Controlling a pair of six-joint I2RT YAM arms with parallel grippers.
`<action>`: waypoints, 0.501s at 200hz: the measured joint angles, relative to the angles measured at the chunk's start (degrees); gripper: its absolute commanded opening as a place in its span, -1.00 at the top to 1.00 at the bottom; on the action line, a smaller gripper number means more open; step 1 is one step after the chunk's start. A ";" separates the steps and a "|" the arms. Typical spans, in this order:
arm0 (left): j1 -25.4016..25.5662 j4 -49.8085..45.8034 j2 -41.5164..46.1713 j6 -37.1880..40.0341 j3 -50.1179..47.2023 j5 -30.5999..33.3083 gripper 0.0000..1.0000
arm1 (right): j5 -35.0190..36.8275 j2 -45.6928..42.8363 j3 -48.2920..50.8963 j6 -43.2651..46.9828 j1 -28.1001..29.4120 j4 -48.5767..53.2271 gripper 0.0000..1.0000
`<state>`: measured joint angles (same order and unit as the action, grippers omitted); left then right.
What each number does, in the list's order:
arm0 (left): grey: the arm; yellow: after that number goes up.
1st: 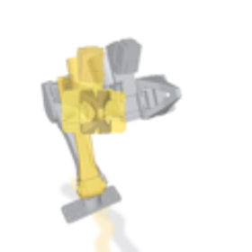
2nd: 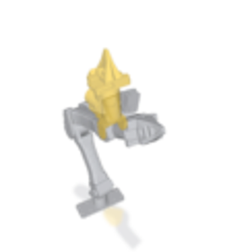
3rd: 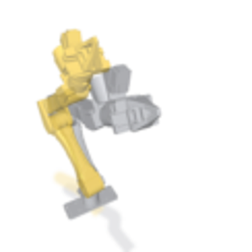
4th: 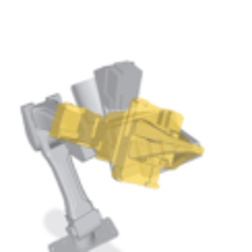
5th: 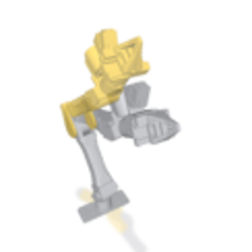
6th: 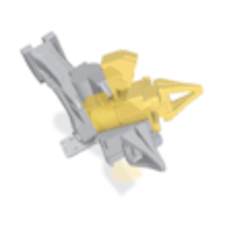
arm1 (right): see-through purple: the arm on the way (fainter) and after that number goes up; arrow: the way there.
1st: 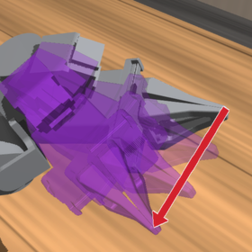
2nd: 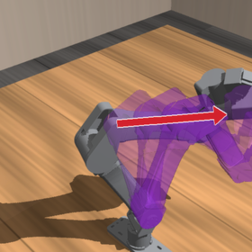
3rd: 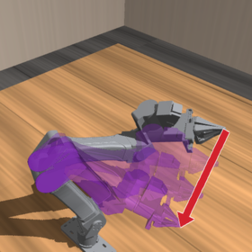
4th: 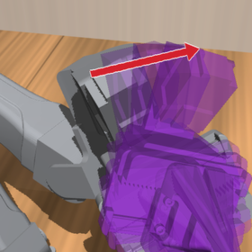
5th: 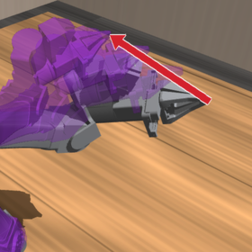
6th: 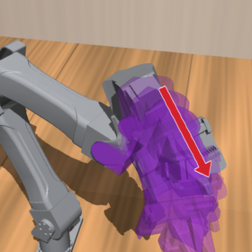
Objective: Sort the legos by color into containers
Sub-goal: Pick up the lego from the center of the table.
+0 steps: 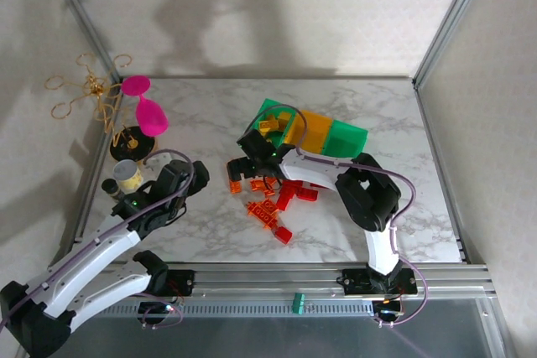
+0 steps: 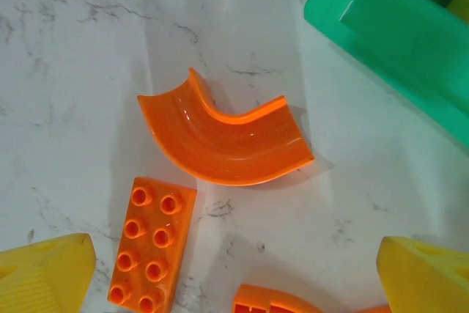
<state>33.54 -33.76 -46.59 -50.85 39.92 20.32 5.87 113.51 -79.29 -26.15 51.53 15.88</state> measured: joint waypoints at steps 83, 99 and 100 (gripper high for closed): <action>-0.39 -4.92 7.19 -4.92 -1.81 1.36 -0.87 | -3.04 6.23 -9.14 11.19 0.11 0.81 -0.36; -0.39 -5.46 8.26 -5.68 -2.01 1.49 -0.86 | -3.23 7.80 -11.43 13.77 0.11 1.20 -0.27; -0.39 -5.49 8.33 -5.73 -2.03 1.49 -0.86 | -3.37 7.96 -11.63 14.19 0.11 1.29 -0.27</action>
<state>33.15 -39.24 -38.26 -56.58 37.89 21.80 2.50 121.47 -90.91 -11.97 51.64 17.17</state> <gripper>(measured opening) 0.936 0.657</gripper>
